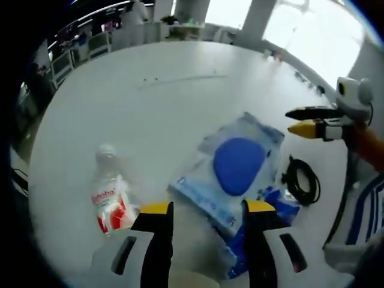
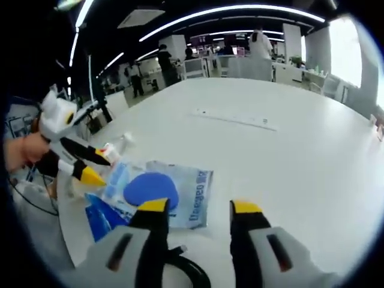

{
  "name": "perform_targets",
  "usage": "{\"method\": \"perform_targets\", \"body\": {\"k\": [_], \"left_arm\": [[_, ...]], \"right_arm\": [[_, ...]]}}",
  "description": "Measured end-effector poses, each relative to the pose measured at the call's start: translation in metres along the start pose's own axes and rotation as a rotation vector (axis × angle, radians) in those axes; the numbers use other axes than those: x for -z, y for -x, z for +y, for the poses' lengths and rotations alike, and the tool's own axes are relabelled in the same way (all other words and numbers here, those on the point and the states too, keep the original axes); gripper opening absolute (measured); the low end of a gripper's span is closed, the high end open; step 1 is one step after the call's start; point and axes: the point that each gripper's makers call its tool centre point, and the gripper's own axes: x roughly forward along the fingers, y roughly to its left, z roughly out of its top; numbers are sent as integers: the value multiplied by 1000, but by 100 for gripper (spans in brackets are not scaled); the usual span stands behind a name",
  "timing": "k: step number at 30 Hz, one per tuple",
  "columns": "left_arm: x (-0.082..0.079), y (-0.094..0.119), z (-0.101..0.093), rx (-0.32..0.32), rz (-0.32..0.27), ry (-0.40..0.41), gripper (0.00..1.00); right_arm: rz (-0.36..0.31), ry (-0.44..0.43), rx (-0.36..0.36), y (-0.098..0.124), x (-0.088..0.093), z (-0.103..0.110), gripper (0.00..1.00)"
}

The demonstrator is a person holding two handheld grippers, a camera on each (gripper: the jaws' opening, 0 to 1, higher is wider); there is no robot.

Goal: Arrange the tabletop items into an orderly group along one side of the table until the central work area is clear of visible clutter.

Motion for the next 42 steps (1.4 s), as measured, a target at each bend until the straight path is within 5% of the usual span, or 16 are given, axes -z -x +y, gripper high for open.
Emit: {"method": "perform_targets", "body": {"k": [18, 30, 34, 42], "left_arm": [[11, -15, -2, 13, 58, 66, 35], [17, -25, -5, 27, 81, 87, 25], [17, -26, -7, 34, 84, 92, 20], [18, -26, -6, 41, 85, 90, 12]], "right_arm": [[67, -75, -5, -16, 18, -5, 32], [102, -109, -8, -23, 30, -4, 18], [115, -112, -8, -22, 33, -4, 7], [125, -125, -5, -24, 34, -4, 2]]}}
